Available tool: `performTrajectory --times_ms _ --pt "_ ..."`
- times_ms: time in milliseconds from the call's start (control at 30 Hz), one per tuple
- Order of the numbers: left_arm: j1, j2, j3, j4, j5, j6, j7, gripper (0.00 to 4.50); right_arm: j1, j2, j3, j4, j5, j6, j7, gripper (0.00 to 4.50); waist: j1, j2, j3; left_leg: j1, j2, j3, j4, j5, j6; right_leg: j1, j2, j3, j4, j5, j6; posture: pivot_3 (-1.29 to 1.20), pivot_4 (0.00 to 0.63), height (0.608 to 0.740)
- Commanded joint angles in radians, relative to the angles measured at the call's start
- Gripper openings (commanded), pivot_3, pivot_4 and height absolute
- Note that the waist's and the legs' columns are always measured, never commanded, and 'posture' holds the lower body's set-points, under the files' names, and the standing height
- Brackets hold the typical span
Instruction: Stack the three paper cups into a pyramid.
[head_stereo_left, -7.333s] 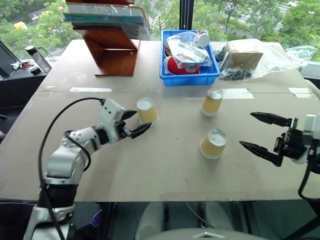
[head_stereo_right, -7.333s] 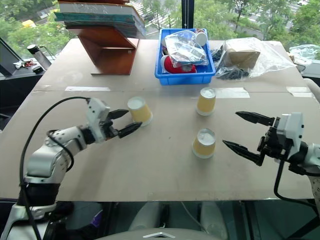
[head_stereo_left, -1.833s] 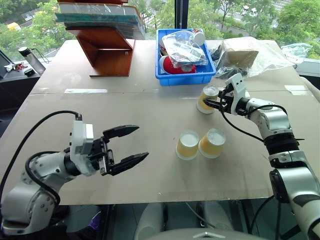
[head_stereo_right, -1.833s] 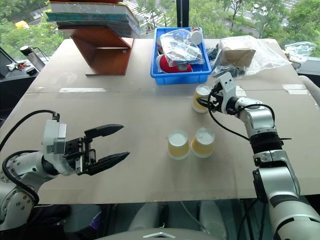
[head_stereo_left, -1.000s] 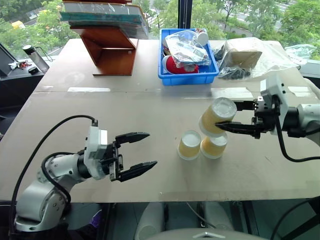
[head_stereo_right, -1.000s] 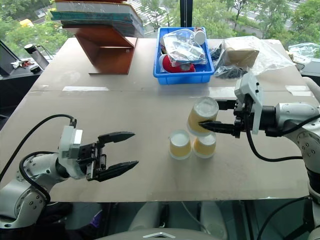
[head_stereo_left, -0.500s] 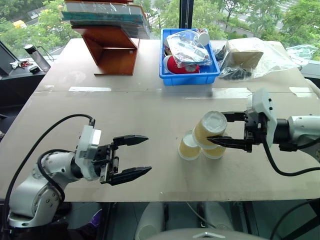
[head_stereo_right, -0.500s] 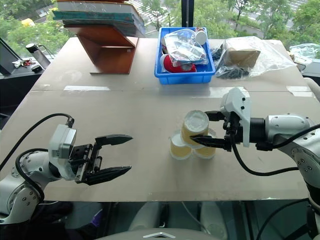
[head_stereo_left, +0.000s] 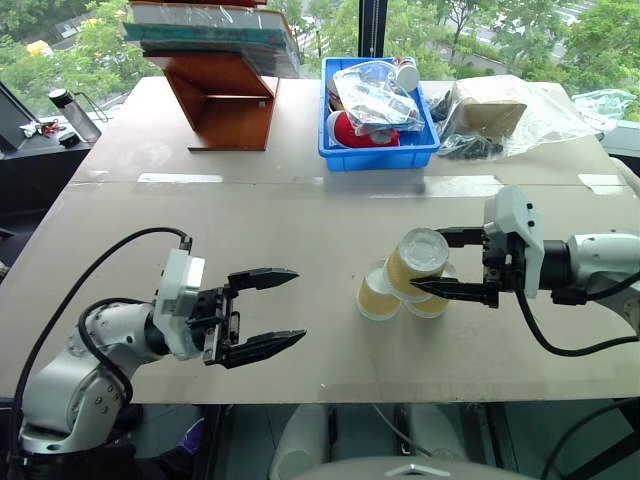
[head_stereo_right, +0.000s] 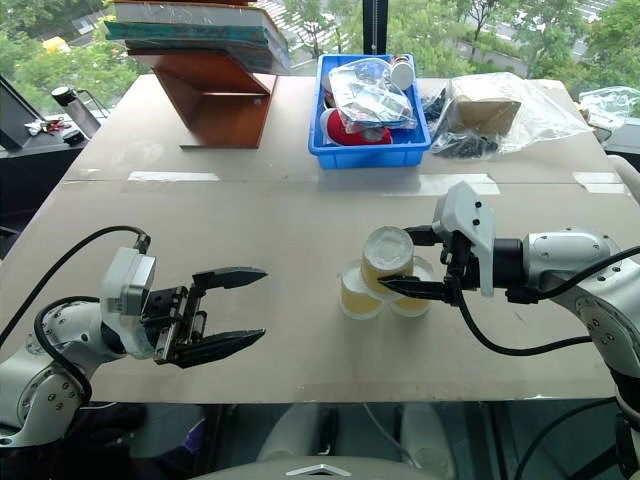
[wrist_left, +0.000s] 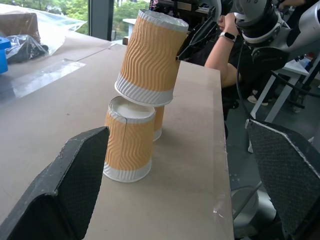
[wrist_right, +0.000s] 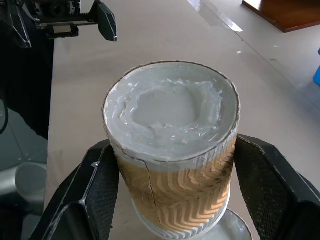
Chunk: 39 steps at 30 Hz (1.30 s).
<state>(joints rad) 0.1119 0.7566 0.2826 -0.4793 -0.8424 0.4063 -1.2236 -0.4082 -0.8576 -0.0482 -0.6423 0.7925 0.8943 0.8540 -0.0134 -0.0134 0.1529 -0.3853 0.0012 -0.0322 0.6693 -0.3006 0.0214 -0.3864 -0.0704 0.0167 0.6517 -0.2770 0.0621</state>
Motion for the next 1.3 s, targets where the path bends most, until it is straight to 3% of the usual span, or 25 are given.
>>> performTrajectory --times_ms 33,167,433,900,1300 --pt "-0.007 0.000 0.007 -0.023 -0.017 -0.005 0.004 4.50 0.001 -0.009 -0.010 -0.001 -0.003 -0.024 0.009 3.26 0.000 0.000 0.000 0.000 0.000 0.000 0.000 0.000 0.000 0.000 0.000 0.000 0.000 0.000 0.000 0.00 0.150 0.740" --pt "-0.003 0.001 0.004 -0.027 -0.014 -0.009 0.002 4.50 0.008 -0.013 -0.006 0.016 -0.025 -0.044 0.018 4.49 0.000 0.000 0.000 0.000 0.000 0.000 0.000 0.000 0.000 0.000 0.000 0.000 0.000 0.000 0.000 0.00 0.150 0.740" --pt "0.022 0.005 0.019 -0.041 -0.026 -0.010 -0.004 4.50 0.016 -0.035 -0.045 0.018 -0.037 -0.080 0.042 4.49 0.000 0.000 0.000 0.000 0.000 0.000 0.000 0.000 0.000 0.000 0.000 0.000 0.000 0.000 0.000 0.00 0.150 0.740" --pt "0.119 -0.010 0.109 -0.088 -0.056 -0.043 -0.015 4.50 0.140 -0.064 -0.288 0.030 0.068 -0.127 0.082 4.49 0.003 0.000 0.000 0.000 0.000 0.000 0.000 0.000 0.000 0.000 0.000 0.000 0.000 0.000 0.000 0.00 0.150 0.740" --pt "0.225 -0.016 0.186 -0.062 -0.069 0.050 0.141 4.50 0.618 -0.081 -0.608 0.206 -0.093 -0.398 0.389 4.49 0.010 -0.001 0.000 0.005 0.000 -0.001 0.000 -0.001 0.001 0.009 0.000 -0.002 -0.004 0.000 0.000 0.00 0.150 0.740"
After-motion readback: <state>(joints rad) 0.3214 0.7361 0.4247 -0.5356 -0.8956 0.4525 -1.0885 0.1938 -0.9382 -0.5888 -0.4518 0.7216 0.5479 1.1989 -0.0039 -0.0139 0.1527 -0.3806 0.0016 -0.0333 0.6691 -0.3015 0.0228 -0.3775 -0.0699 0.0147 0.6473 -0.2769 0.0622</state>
